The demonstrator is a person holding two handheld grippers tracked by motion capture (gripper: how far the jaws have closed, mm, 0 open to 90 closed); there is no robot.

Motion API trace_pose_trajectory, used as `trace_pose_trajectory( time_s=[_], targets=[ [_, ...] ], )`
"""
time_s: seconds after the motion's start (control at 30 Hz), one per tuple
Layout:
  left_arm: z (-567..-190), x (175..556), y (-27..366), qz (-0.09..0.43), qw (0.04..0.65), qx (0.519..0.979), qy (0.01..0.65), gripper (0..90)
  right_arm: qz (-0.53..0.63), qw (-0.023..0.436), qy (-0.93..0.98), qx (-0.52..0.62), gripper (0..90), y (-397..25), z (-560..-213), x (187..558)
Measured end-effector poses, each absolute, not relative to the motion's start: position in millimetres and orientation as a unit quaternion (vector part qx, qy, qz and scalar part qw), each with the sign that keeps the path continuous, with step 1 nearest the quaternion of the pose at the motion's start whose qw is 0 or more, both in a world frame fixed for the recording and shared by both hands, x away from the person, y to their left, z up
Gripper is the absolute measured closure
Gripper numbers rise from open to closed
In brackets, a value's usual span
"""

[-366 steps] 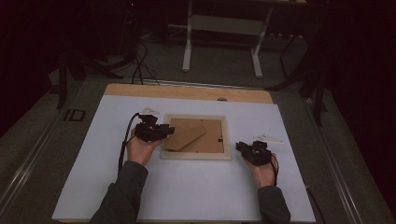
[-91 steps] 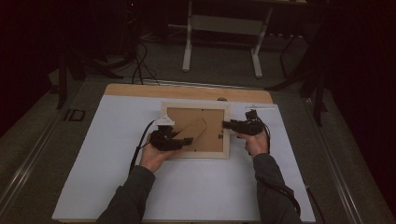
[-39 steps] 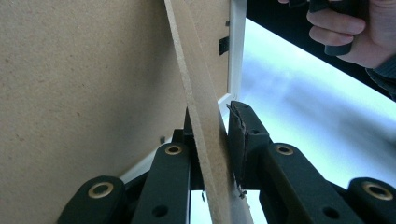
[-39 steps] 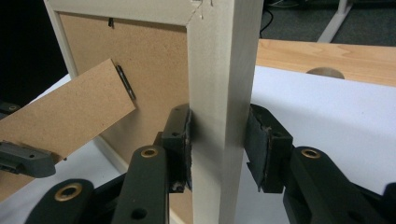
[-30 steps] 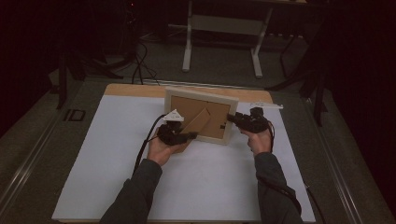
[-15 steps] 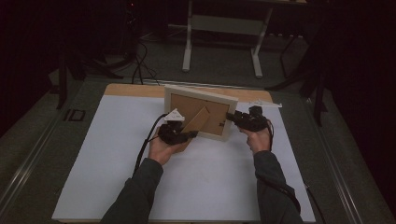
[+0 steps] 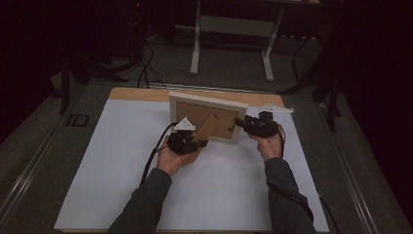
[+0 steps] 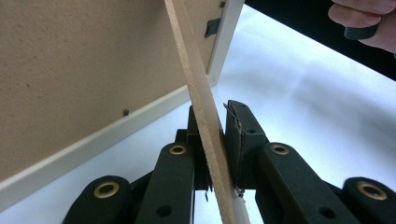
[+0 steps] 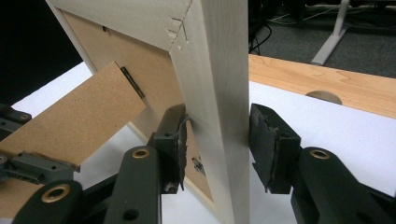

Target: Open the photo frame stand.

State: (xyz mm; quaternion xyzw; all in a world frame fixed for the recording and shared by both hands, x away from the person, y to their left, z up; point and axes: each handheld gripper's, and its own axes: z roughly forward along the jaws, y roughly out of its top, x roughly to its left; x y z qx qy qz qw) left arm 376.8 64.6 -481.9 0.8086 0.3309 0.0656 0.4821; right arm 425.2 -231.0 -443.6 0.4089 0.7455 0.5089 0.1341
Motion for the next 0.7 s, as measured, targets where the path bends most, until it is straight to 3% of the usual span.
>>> trace_pose_trajectory(
  time_s=[0.3,0.5,0.63,0.7],
  targets=[
    [-478,372,62,0.061,0.465,0.825,0.314,75.6,0.521,0.123,0.743,0.401,56.0,-234,-447,422],
    [-473,374,68,0.053,0.487,0.810,0.322,70.9,0.519,0.120,0.749,0.395,55.5,-234,-452,419],
    [-470,374,69,0.060,0.485,0.811,0.322,72.9,0.516,0.118,0.752,0.393,55.1,-234,-458,419],
    [-469,373,70,0.069,0.479,0.813,0.323,79.3,0.510,0.119,0.757,0.392,54.8,-233,-460,419]
  ],
)
